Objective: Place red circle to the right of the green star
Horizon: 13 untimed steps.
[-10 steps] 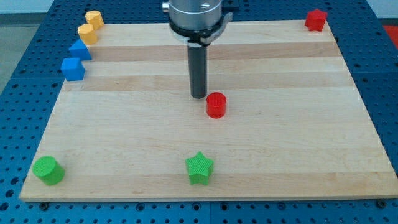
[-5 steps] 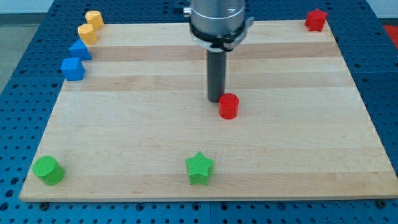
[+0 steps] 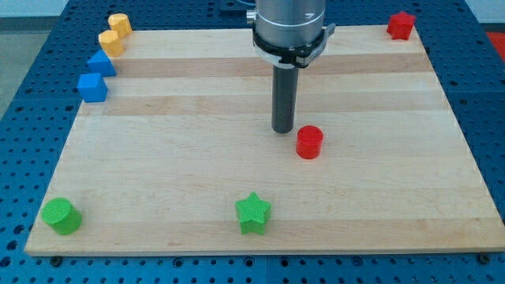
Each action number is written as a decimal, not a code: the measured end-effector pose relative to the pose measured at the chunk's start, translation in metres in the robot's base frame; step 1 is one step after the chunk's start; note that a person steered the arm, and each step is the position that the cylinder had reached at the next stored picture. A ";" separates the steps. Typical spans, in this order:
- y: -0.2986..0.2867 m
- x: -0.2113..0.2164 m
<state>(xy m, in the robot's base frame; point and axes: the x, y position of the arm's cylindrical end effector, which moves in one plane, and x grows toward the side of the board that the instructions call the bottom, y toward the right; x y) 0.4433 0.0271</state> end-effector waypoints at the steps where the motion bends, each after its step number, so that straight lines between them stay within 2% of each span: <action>1: 0.004 0.017; 4: 0.065 0.019; 8: 0.082 0.006; 10: 0.105 0.020; 13: 0.105 0.039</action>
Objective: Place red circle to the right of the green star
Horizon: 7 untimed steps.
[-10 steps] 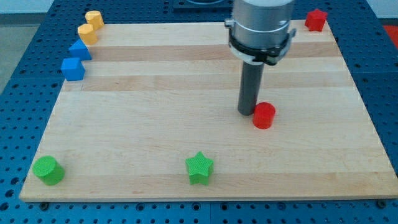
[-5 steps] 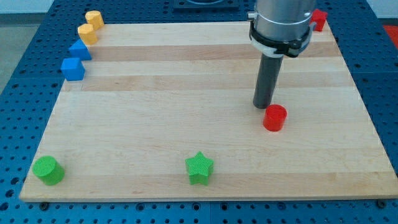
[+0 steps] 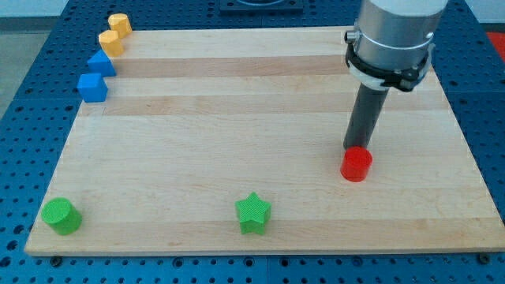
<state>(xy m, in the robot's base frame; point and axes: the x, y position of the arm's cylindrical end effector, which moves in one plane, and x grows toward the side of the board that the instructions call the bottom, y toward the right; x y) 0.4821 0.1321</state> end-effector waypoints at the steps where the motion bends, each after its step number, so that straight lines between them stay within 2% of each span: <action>1: 0.000 0.006; 7: 0.000 0.064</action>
